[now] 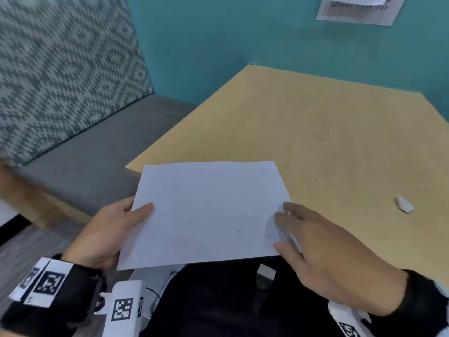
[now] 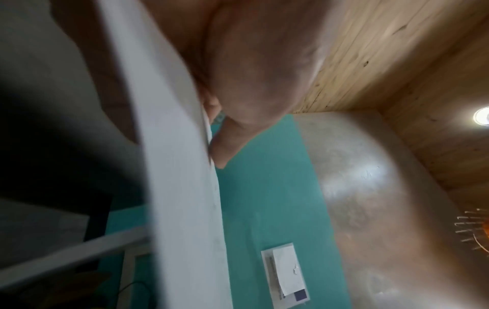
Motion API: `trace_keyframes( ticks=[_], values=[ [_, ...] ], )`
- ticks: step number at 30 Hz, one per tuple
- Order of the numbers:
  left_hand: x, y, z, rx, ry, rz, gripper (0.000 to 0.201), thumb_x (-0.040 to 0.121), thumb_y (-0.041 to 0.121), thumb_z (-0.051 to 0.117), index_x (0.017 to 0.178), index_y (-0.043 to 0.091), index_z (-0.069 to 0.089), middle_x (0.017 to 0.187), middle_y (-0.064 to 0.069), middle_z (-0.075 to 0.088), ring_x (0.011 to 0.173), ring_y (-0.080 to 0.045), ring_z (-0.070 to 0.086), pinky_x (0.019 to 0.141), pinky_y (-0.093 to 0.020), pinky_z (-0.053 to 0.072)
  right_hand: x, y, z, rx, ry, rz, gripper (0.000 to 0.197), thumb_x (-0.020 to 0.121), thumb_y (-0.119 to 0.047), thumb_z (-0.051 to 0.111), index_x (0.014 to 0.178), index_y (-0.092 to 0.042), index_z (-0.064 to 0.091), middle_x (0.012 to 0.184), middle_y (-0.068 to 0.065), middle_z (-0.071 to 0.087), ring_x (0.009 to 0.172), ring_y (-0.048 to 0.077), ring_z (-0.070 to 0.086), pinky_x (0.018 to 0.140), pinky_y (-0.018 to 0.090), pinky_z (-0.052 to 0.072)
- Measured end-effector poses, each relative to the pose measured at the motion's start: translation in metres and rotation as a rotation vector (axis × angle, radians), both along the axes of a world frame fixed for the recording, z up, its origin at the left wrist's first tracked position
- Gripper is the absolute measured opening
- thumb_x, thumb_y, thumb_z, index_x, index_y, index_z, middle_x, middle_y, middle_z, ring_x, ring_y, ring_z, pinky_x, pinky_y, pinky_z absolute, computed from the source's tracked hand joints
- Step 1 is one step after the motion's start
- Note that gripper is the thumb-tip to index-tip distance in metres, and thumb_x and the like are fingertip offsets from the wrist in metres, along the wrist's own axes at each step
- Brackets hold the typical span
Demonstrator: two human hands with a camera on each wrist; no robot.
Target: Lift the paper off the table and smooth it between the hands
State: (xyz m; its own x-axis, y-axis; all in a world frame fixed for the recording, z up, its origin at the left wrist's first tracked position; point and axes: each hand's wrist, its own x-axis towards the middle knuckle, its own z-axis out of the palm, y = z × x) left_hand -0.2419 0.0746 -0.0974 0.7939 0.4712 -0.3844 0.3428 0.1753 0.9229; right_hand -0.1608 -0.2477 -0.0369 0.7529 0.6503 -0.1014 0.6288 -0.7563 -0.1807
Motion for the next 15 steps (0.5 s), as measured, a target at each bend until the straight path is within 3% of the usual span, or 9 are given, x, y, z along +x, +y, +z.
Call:
trace_keyframes(
  ticks=[1,4,6,8,10,12,15],
  values=[
    [-0.007,0.002,0.001,0.005,-0.014,0.001,0.041,0.078,0.019,0.076,0.117,0.007,0.067,0.108,-0.018,0.074,0.089,-0.034,0.074,0.073,-0.042,0.061,-0.008,0.003,0.0,0.094,0.009,-0.077,0.028,0.095,-0.053,0.037,0.106,-0.032,0.052,0.113,-0.019,0.047,0.1,0.007,0.053,0.081,0.025,0.046],
    [-0.031,0.01,0.001,-0.03,-0.034,0.035,0.041,0.079,0.012,0.074,0.118,0.007,0.065,0.108,-0.019,0.074,0.088,-0.034,0.074,0.072,-0.042,0.061,-0.022,-0.004,-0.012,0.379,0.138,-0.364,0.044,0.077,-0.067,0.05,0.067,-0.026,0.062,0.069,-0.016,0.064,0.066,0.006,0.058,0.06,0.026,0.046],
    [-0.049,0.014,-0.001,-0.051,-0.03,0.058,0.032,0.087,0.008,0.07,0.118,0.006,0.065,0.108,-0.021,0.073,0.085,-0.033,0.074,0.07,-0.041,0.061,-0.022,-0.013,-0.031,0.366,0.371,-0.448,0.063,0.064,-0.081,0.051,0.066,-0.021,0.068,0.062,-0.014,0.067,0.058,0.007,0.061,0.064,0.031,0.052],
    [-0.069,0.017,-0.003,-0.064,-0.02,0.052,0.042,0.078,0.017,0.08,0.116,0.007,0.066,0.11,-0.021,0.073,0.086,-0.034,0.074,0.071,-0.041,0.061,-0.016,-0.014,-0.049,0.419,0.663,-0.461,0.077,0.059,-0.088,0.052,0.085,-0.019,0.073,0.073,-0.005,0.076,0.067,0.014,0.072,0.082,0.04,0.056],
    [-0.088,0.019,-0.006,-0.075,-0.003,0.032,0.072,0.053,0.038,0.096,0.114,0.01,0.069,0.112,-0.021,0.072,0.091,-0.036,0.074,0.072,-0.042,0.062,-0.011,-0.005,-0.058,0.592,1.01,-0.442,0.077,0.064,-0.08,0.061,0.105,-0.015,0.072,0.095,0.004,0.078,0.087,0.022,0.076,0.093,0.044,0.052],
    [-0.104,0.016,-0.008,-0.073,0.001,0.043,0.085,0.034,0.046,0.099,0.108,0.013,0.074,0.112,-0.021,0.072,0.092,-0.037,0.073,0.072,-0.041,0.062,-0.003,0.011,-0.064,0.765,1.247,-0.378,0.072,0.066,-0.064,0.069,0.112,-0.009,0.071,0.11,0.009,0.075,0.102,0.028,0.072,0.091,0.044,0.056],
    [-0.125,0.012,-0.012,-0.066,0.003,0.089,0.075,0.037,0.043,0.098,0.103,0.016,0.076,0.111,-0.02,0.073,0.089,-0.033,0.074,0.069,-0.036,0.062,0.005,0.037,-0.076,0.852,1.405,-0.32,0.067,0.065,-0.05,0.076,0.117,-0.009,0.069,0.117,0.012,0.072,0.107,0.032,0.07,0.085,0.041,0.059]
  ],
)
